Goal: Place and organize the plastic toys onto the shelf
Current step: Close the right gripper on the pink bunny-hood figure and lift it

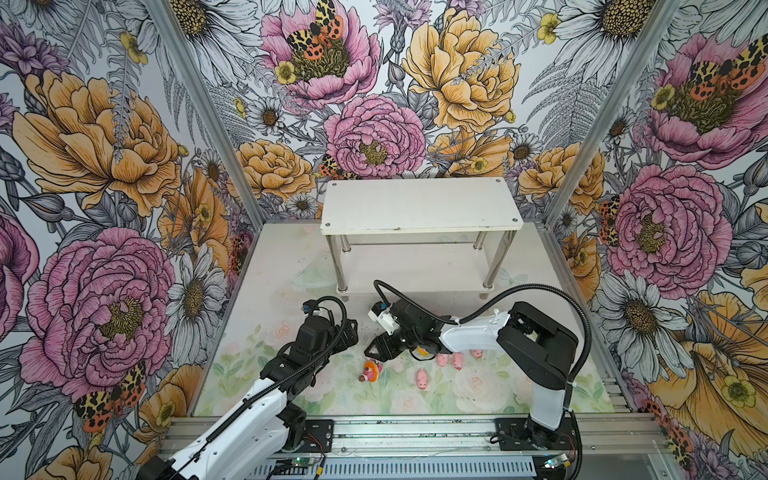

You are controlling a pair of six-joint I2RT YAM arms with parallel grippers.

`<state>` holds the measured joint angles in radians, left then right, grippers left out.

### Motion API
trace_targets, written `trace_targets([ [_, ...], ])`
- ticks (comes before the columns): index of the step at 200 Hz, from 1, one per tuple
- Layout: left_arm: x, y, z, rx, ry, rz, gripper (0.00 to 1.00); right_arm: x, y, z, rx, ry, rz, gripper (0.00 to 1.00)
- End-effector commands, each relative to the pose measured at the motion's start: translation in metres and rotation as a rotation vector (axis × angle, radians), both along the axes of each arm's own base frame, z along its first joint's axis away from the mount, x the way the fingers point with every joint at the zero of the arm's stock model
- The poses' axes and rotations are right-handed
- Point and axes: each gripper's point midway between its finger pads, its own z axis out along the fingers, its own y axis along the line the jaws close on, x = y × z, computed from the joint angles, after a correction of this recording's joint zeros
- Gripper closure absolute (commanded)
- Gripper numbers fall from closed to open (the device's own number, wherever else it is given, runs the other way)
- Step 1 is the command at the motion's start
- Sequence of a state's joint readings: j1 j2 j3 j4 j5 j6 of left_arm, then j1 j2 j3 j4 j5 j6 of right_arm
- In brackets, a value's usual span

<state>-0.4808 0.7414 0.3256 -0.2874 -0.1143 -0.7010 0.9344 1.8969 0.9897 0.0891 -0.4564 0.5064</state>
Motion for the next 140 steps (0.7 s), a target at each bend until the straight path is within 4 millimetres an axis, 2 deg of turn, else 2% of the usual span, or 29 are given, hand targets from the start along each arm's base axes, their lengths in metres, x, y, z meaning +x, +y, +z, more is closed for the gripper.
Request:
trace_targets([
  [1,0.002,-0.001,0.005,-0.011,-0.009,-0.002,0.01,0.0,-0.002,-0.012,-0.044,0.016,0.024,0.48],
  [22,0.004,-0.001,0.005,-0.007,-0.007,-0.002,0.01,-0.002,-0.001,-0.015,-0.025,0.043,0.023,0.58],
  [35,0.005,-0.002,0.006,-0.006,-0.006,-0.009,0.01,0.002,0.0,-0.013,0.004,0.058,0.007,0.68],
  [57,0.008,-0.006,0.008,-0.009,-0.004,-0.023,0.01,0.012,0.002,-0.005,0.063,0.081,-0.027,0.76],
  [104,0.013,-0.024,0.014,-0.067,-0.022,-0.088,0.01,0.046,-0.001,0.019,0.185,0.068,-0.112,0.88],
  [125,0.015,-0.033,0.021,-0.104,-0.044,-0.12,0.01,0.059,-0.001,0.033,0.253,0.065,-0.149,0.9],
  [129,0.015,-0.034,0.022,-0.111,-0.049,-0.124,0.01,0.072,-0.008,0.037,0.27,0.062,-0.184,0.9],
  [140,0.015,-0.037,0.026,-0.132,-0.063,-0.133,0.01,0.083,-0.012,0.046,0.305,0.055,-0.216,0.91],
])
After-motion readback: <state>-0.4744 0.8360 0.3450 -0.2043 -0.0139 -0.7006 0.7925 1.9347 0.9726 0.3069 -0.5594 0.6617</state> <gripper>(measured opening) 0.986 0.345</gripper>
